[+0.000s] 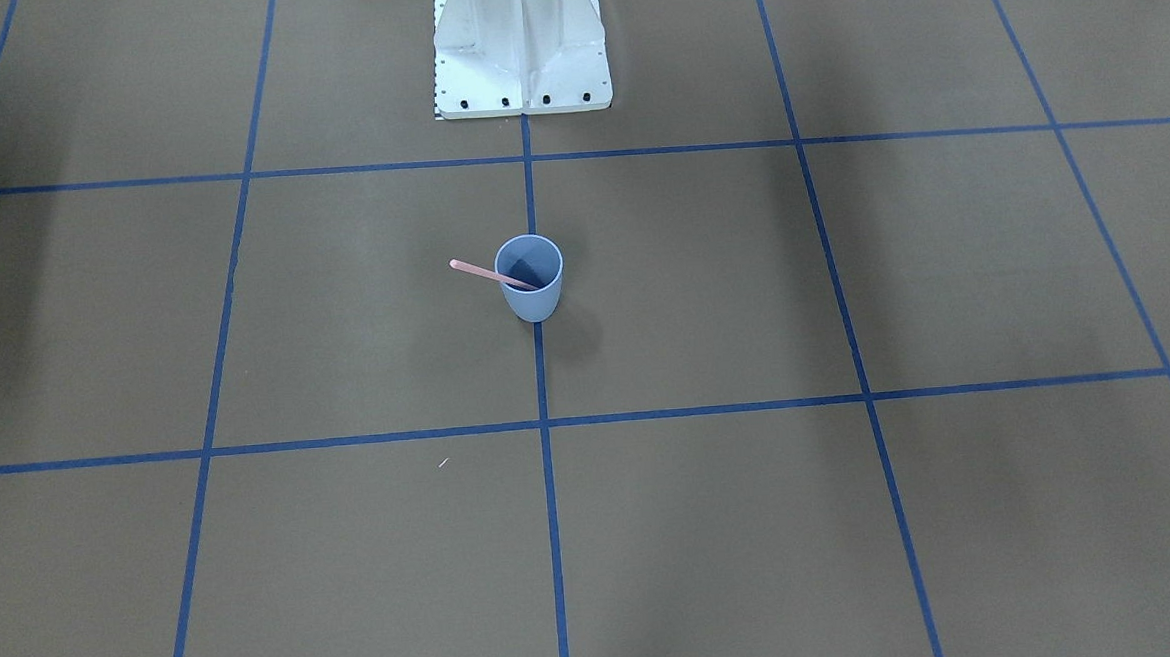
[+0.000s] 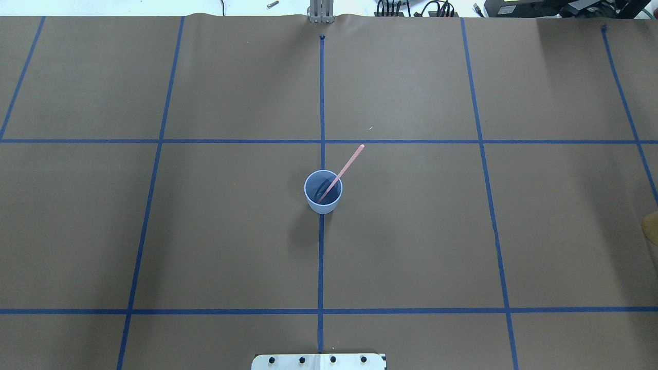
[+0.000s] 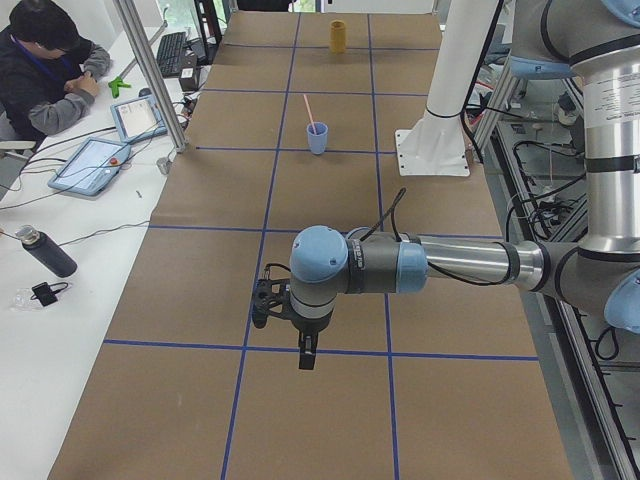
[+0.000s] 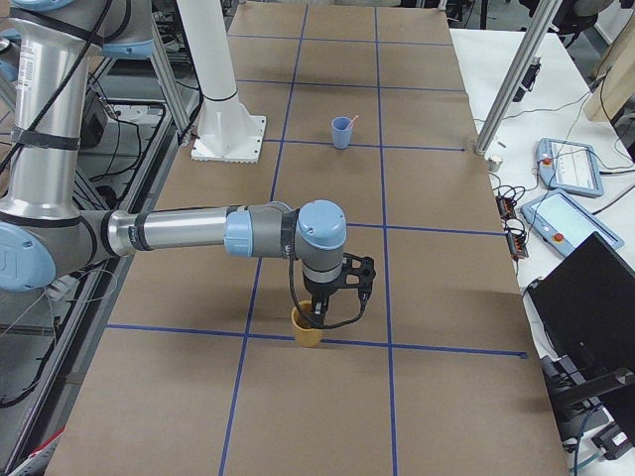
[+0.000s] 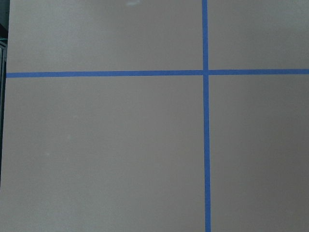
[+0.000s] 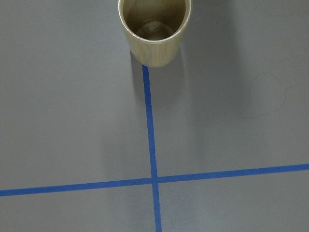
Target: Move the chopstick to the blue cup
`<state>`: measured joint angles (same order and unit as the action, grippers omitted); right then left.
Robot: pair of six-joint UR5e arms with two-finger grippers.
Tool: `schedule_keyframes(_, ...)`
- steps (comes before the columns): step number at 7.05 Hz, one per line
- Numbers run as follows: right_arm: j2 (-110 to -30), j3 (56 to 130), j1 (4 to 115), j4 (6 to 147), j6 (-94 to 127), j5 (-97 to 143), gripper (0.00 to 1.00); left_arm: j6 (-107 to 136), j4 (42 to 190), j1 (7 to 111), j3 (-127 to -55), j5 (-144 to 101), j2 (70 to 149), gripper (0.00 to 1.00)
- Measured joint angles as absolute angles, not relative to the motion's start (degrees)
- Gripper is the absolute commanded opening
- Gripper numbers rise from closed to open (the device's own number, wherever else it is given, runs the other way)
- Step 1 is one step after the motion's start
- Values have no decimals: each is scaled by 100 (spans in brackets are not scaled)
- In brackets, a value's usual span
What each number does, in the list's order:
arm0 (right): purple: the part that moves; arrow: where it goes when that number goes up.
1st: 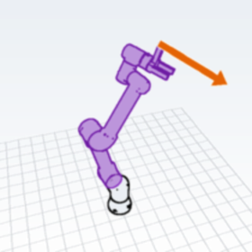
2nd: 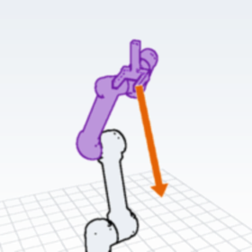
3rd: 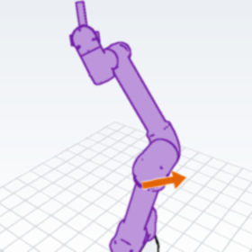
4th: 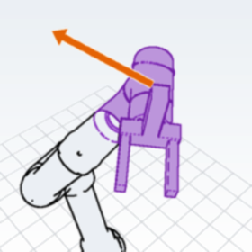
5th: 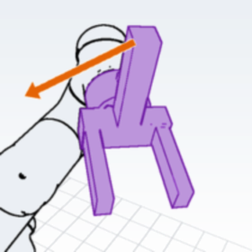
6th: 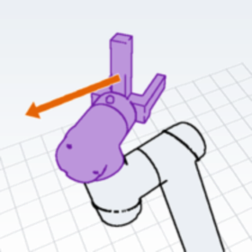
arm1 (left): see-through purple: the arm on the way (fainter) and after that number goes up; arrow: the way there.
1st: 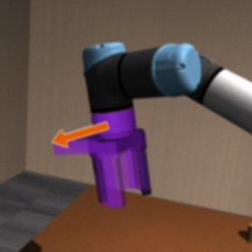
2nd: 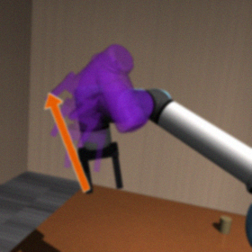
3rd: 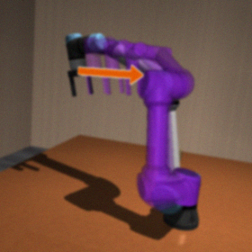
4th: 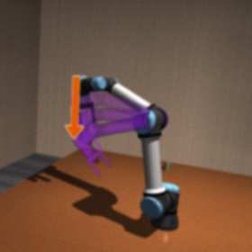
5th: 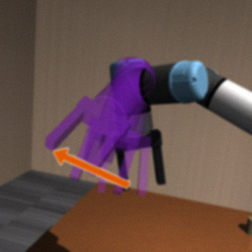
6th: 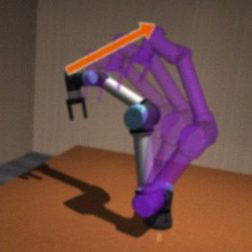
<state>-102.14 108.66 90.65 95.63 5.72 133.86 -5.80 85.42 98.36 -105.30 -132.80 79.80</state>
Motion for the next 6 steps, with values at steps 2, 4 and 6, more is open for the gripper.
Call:
schedule_keyframes(2,-10240,10876,9062,9506,571,13429,100,-580,8541,9832,-10529,-13280,7975,99)
schedule_keyframes(4,-10270,10868,9062,9486,577,13441,100,-580,8535,9833,-10529,-13280,7972,99)
schedule_keyframes(6,-10288,10871,9062,9484,578,13443,100,-580,8536,9834,-10529,-13280,7962,99)
